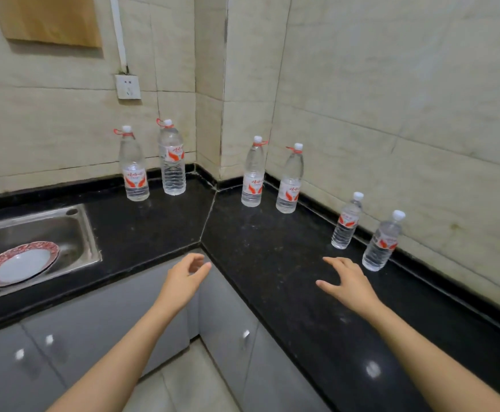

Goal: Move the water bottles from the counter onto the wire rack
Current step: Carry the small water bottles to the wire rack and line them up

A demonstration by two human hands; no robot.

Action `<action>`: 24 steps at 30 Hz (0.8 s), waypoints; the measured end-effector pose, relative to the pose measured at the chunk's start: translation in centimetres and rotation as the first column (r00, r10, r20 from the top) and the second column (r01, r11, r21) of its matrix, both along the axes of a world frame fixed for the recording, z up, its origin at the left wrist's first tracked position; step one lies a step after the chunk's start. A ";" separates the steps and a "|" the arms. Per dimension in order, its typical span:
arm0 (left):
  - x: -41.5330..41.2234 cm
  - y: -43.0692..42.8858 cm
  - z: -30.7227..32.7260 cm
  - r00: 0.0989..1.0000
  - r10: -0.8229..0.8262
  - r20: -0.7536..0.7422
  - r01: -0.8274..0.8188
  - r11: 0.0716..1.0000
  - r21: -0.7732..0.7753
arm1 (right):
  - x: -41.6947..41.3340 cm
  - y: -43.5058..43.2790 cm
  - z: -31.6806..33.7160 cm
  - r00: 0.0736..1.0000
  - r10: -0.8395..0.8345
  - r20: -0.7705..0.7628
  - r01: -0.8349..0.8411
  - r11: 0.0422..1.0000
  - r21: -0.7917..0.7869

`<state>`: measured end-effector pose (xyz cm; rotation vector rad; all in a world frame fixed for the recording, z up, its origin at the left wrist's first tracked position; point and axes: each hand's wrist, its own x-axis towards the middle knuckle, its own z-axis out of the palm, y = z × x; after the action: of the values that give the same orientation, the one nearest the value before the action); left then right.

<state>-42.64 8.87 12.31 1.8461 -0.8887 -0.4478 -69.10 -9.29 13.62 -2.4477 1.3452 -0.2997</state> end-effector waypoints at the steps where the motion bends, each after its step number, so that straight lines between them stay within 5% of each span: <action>1: 1.0 -1.4 -0.1 0.999 -0.035 -0.007 0.035 0.999 -0.003 | 0.2 -0.4 -0.1 1.000 -0.031 0.001 0.031 1.000 0.000; 12: -1.7 -15.8 -7.3 0.908 -0.351 -0.228 0.385 0.915 0.125 | -5.7 -3.9 -4.3 0.918 -0.386 -0.091 0.396 0.904 0.161; 24: -5.5 -33.6 -5.9 0.871 -0.471 -0.137 0.490 0.852 0.183 | -9.9 -18.9 -7.5 0.670 -0.683 0.291 0.579 0.727 0.369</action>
<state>-48.13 -24.69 6.40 1.7642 -1.2897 -0.9631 -78.98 -28.16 6.15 -1.5026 1.8561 -0.7201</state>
